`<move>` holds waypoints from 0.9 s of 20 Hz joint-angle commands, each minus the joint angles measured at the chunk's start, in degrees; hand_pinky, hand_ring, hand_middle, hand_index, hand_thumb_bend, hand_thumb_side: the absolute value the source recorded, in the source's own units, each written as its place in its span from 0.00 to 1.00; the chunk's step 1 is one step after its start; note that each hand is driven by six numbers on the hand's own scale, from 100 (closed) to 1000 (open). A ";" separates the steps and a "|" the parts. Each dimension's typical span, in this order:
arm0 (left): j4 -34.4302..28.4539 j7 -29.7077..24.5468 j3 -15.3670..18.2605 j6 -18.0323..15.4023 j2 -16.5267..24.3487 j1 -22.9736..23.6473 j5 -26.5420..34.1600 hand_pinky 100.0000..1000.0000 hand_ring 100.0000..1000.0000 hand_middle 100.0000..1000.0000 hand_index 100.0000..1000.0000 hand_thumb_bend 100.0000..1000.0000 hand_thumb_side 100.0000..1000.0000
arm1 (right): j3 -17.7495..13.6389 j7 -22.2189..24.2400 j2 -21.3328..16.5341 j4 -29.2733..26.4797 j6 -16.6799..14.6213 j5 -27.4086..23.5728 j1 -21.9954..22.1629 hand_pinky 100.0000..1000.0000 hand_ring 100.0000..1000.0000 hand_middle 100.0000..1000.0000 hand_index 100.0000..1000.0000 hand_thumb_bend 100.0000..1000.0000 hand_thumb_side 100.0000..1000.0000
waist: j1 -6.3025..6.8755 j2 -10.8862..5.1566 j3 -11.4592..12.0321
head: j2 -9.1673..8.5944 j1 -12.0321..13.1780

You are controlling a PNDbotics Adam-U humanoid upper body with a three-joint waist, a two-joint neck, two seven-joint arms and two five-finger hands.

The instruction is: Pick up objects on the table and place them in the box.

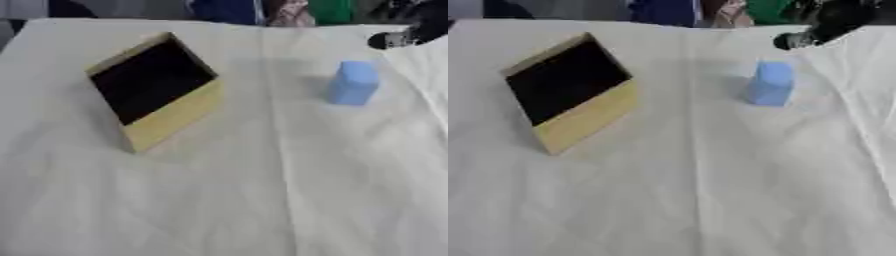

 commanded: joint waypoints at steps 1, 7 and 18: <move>-0.90 -0.25 0.21 -0.02 1.82 -0.63 -0.37 0.64 0.57 0.59 0.85 0.00 0.92 | -0.09 -0.01 -0.93 0.70 -1.84 3.31 -1.59 0.95 1.00 1.00 1.00 0.43 0.78 | 0.13 -0.91 0.09 | -0.68 0.12; -0.90 -0.36 0.20 -0.06 1.72 -0.74 -0.37 0.64 0.57 0.59 0.85 0.00 0.91 | 0.51 -0.01 0.32 4.24 -4.71 7.47 -2.30 0.99 1.00 1.00 1.00 0.42 0.66 | 0.21 -0.82 0.19 | -1.04 0.12; -0.90 -0.55 0.27 -0.21 1.72 -0.94 -0.52 0.64 0.57 0.58 0.85 0.00 0.88 | 1.31 -0.01 1.58 6.67 -5.50 8.41 -2.90 0.98 1.00 1.00 1.00 0.26 0.41 | 0.25 -0.98 0.36 | -1.32 0.13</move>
